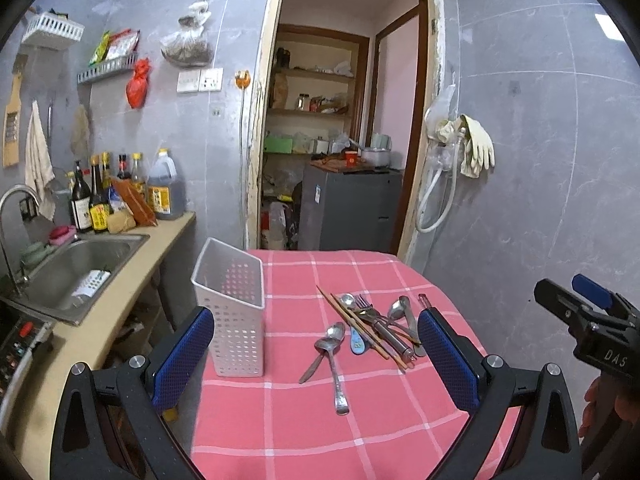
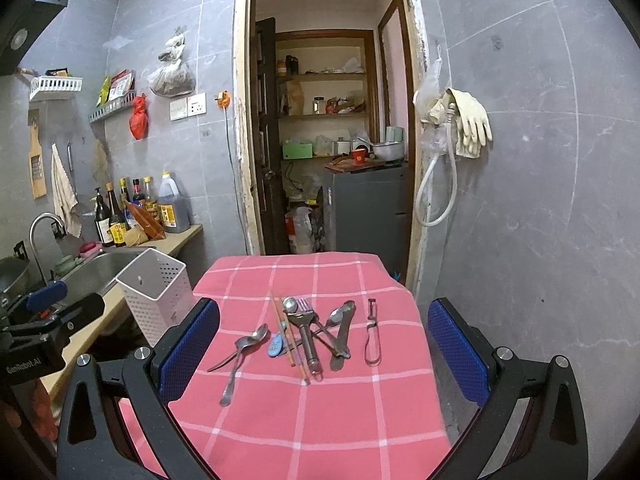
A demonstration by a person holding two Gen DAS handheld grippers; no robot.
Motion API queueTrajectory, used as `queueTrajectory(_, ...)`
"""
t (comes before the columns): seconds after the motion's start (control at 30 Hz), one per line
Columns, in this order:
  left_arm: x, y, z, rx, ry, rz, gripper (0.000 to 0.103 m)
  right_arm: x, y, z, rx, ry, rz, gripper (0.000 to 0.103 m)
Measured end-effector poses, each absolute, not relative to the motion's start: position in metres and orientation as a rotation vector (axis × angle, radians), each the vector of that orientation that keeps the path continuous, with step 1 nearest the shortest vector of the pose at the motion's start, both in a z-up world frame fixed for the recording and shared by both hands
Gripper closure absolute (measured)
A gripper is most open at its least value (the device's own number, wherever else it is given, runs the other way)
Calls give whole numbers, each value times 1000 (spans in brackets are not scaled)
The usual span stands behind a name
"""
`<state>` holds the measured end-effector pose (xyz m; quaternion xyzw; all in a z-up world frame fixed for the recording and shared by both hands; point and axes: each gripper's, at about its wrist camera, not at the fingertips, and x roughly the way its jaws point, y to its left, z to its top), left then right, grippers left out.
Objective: Organize utensils
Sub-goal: 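Move both tools down toward the pile of cutlery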
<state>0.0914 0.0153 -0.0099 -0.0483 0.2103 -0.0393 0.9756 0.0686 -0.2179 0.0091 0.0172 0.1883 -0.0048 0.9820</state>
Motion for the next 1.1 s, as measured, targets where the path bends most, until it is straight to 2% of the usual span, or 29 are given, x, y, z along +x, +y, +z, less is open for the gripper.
queueTrajectory(0.63, 188, -35, -52, -105, 513, -29, 1, 197, -267, -25, 5, 434, 110, 1)
queueTrajectory(1.1, 252, -52, -106, -124, 631, 33, 1, 282, -290, -93, 18, 554, 181, 1)
